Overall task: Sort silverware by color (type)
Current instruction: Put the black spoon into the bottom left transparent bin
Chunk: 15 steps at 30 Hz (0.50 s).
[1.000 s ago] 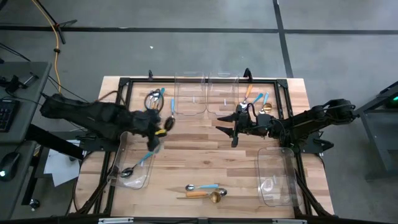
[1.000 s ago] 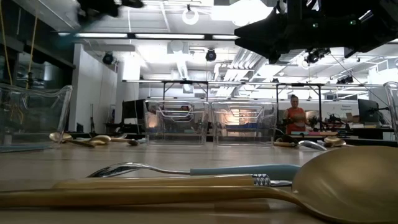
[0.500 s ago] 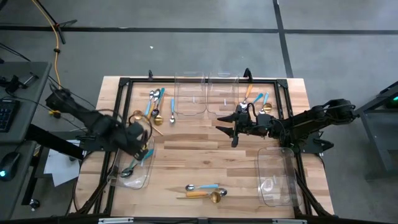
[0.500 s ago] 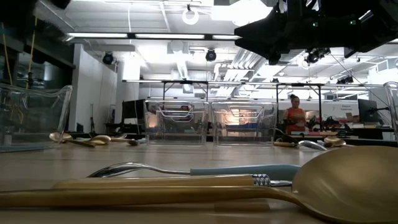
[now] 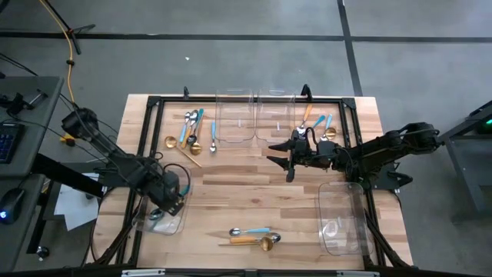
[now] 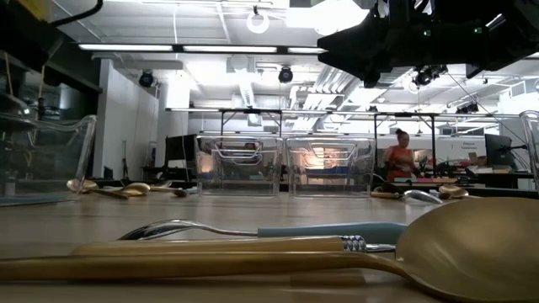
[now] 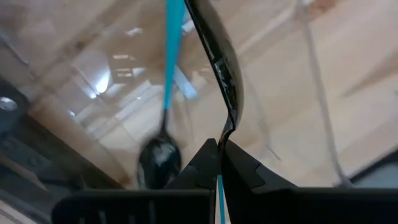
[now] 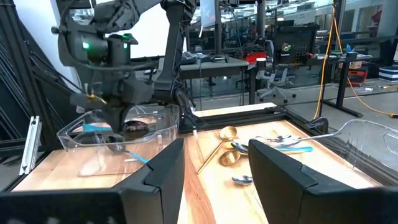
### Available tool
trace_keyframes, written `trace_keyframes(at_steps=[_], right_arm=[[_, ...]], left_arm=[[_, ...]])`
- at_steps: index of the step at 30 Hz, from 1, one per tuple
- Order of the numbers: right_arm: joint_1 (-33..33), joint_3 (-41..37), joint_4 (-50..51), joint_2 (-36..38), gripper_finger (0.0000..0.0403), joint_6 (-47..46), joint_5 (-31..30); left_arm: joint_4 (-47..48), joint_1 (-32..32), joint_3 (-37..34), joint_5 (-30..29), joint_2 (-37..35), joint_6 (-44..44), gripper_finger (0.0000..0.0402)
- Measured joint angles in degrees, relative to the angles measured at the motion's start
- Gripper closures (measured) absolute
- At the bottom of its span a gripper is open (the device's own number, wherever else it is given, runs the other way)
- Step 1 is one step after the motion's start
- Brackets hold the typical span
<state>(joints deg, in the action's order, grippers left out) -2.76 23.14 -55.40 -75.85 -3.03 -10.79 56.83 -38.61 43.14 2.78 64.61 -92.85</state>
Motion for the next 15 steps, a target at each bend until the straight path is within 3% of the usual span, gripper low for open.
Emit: trace_keyframes(at_steps=[15], right_arm=[[0.0, 0.0, -0.04, 0.0, 0.024, 0.02, 0.0]], left_arm=[[-8.65, 1.9, -7.32, -0.25, 4.22, 2.98, 0.0401]])
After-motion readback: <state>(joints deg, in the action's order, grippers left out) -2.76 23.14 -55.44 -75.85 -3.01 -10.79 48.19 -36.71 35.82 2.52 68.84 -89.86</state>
